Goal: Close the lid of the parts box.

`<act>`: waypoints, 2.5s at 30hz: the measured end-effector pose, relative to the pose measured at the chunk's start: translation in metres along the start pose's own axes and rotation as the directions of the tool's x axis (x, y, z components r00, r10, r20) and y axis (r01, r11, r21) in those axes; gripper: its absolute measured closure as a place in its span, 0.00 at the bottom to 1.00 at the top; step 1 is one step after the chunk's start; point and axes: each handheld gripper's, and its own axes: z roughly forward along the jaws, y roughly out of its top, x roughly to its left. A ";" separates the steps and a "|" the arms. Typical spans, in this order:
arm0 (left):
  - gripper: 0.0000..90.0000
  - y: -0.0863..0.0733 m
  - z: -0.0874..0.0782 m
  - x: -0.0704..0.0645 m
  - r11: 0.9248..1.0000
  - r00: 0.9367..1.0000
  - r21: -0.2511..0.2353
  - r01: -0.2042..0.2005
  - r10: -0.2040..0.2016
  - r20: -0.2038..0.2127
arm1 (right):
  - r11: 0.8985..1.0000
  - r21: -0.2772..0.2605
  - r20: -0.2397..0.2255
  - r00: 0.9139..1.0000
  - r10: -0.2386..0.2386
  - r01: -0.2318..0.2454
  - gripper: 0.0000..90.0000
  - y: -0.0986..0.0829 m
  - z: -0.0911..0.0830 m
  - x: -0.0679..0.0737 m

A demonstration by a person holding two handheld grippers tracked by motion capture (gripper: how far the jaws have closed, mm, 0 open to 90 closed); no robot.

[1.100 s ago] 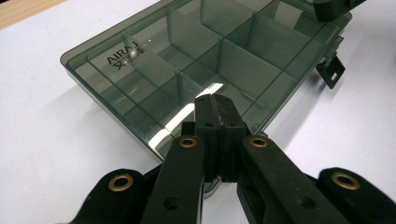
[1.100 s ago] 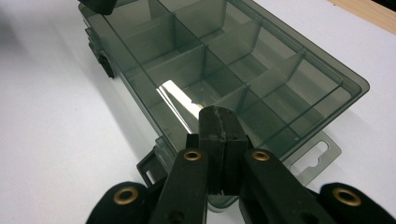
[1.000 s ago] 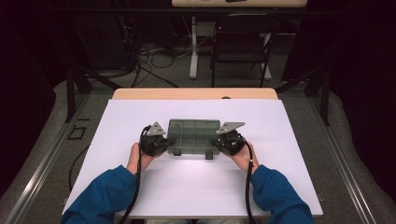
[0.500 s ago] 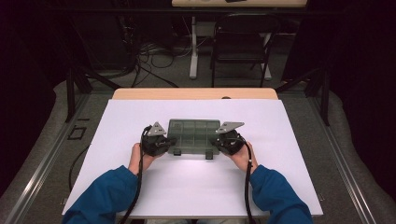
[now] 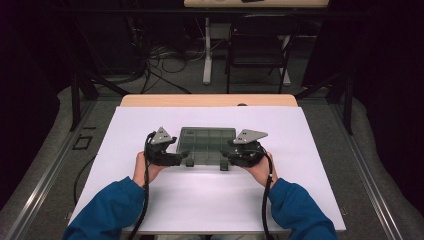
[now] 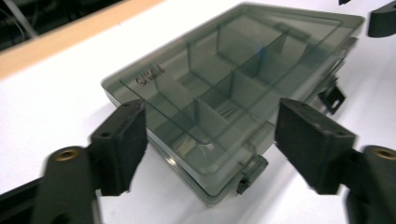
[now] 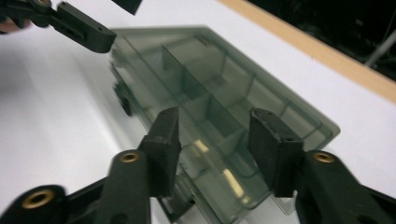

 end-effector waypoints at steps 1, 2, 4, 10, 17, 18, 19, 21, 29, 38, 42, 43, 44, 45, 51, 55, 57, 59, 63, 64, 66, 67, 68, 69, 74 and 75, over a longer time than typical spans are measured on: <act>0.24 0.001 -0.005 -0.001 1.000 1.000 -0.012 -0.006 0.006 -0.006 | 1.000 -0.013 0.001 1.000 -0.010 0.010 0.55 0.002 -0.005 0.002; 0.21 0.001 -0.010 -0.002 1.000 1.000 -0.024 -0.015 0.015 -0.005 | 0.999 -0.032 0.006 1.000 -0.016 0.016 0.49 0.003 -0.009 0.004; 0.17 0.001 -0.021 -0.006 0.998 1.000 -0.054 -0.021 0.020 -0.011 | 0.998 -0.054 0.006 1.000 -0.024 0.025 0.45 0.006 -0.018 0.006; 0.06 -0.001 -0.056 -0.014 0.991 0.999 -0.131 -0.037 0.032 -0.041 | 0.992 -0.116 0.029 0.998 -0.050 0.053 0.29 0.010 -0.046 0.016; 0.00 -0.017 -0.089 -0.023 0.982 0.995 -0.179 -0.061 0.046 -0.084 | 0.979 -0.184 0.058 0.995 -0.075 0.085 0.18 0.008 -0.078 0.031; 0.00 -0.020 -0.093 -0.024 0.981 0.996 -0.184 -0.055 0.040 -0.085 | 0.977 -0.194 0.062 0.995 -0.076 0.086 0.17 0.007 -0.082 0.032; 0.00 -0.023 -0.097 -0.025 0.981 0.996 -0.186 -0.054 0.038 -0.084 | 0.977 -0.196 0.065 0.995 -0.076 0.087 0.16 0.005 -0.086 0.034; 0.00 -0.029 -0.103 -0.027 0.980 0.994 -0.191 -0.060 0.042 -0.097 | 0.975 -0.205 0.077 0.994 -0.077 0.091 0.13 0.001 -0.092 0.036; 0.00 -0.053 -0.118 -0.032 0.981 0.992 -0.181 -0.065 0.044 -0.117 | 0.967 -0.247 0.103 0.994 -0.044 0.069 0.06 -0.019 -0.114 0.041; 0.00 -0.080 -0.127 -0.033 0.986 0.990 -0.155 -0.055 0.034 -0.135 | 0.972 -0.228 0.151 0.988 -0.025 0.059 0.02 -0.046 -0.127 0.044; 0.00 -0.088 -0.129 -0.033 0.988 0.991 -0.148 -0.042 0.023 -0.133 | 0.974 -0.225 0.158 0.987 0.002 0.034 0.01 -0.059 -0.131 0.045; 0.00 -0.090 -0.130 -0.033 0.988 0.991 -0.149 -0.042 0.023 -0.130 | 0.973 -0.228 0.159 0.987 0.004 0.033 0.01 -0.061 -0.132 0.044; 0.00 -0.091 -0.130 -0.033 0.988 0.992 -0.151 -0.044 0.025 -0.127 | 0.974 -0.226 0.162 0.987 0.009 0.028 0.00 -0.064 -0.134 0.044; 0.00 -0.092 -0.131 -0.033 0.987 0.992 -0.157 -0.046 0.026 -0.127 | 0.974 -0.226 0.165 0.986 0.013 0.025 0.00 -0.066 -0.134 0.044; 0.00 -0.102 -0.131 -0.034 0.987 0.991 -0.158 -0.041 0.019 -0.133 | 0.976 -0.220 0.173 0.984 0.036 0.003 0.00 -0.079 -0.137 0.042; 0.00 -0.106 -0.128 -0.035 0.989 0.992 -0.143 -0.043 0.025 -0.128 | 0.976 -0.218 0.169 0.984 0.054 -0.016 0.00 -0.084 -0.139 0.042; 0.00 -0.106 -0.129 -0.035 0.987 0.991 -0.155 -0.039 0.019 -0.130 | 0.978 -0.210 0.174 0.983 0.057 -0.019 0.00 -0.087 -0.140 0.043; 0.00 -0.107 -0.129 -0.034 0.988 0.990 -0.151 -0.040 0.018 -0.141 | 0.977 -0.211 0.178 0.982 0.056 -0.017 0.00 -0.089 -0.140 0.045; 0.00 -0.110 -0.126 -0.032 0.990 0.990 -0.141 -0.026 0.006 -0.140 | 0.981 -0.194 0.181 0.982 0.051 -0.015 0.00 -0.091 -0.138 0.048; 0.00 -0.110 -0.125 -0.031 0.991 0.990 -0.134 -0.027 0.008 -0.140 | 0.983 -0.185 0.177 0.983 0.043 -0.009 0.00 -0.091 -0.137 0.049; 0.00 -0.111 -0.124 -0.031 0.991 0.991 -0.129 -0.027 0.010 -0.135 | 0.984 -0.181 0.180 0.983 0.035 -0.002 0.00 -0.092 -0.137 0.051; 0.00 -0.111 -0.123 -0.032 0.992 0.991 -0.127 -0.026 0.009 -0.135 | 0.983 -0.182 0.178 0.983 0.034 -0.001 0.00 -0.092 -0.137 0.051; 0.00 -0.111 -0.123 -0.032 0.992 0.991 -0.127 -0.025 0.008 -0.135 | 0.983 -0.183 0.180 0.983 0.035 -0.001 0.00 -0.091 -0.137 0.052; 0.00 -0.111 -0.123 -0.032 0.991 0.991 -0.128 -0.027 0.009 -0.133 | 0.983 -0.182 0.185 0.982 0.033 0.001 0.00 -0.091 -0.137 0.052; 0.00 -0.111 -0.123 -0.031 0.991 0.991 -0.129 -0.020 0.003 -0.131 | 0.980 -0.197 0.200 0.979 0.038 0.002 0.00 -0.090 -0.140 0.053; 0.00 -0.111 -0.123 -0.031 0.991 0.992 -0.129 -0.020 0.003 -0.130 | 0.980 -0.199 0.205 0.978 0.035 0.006 0.00 -0.090 -0.140 0.053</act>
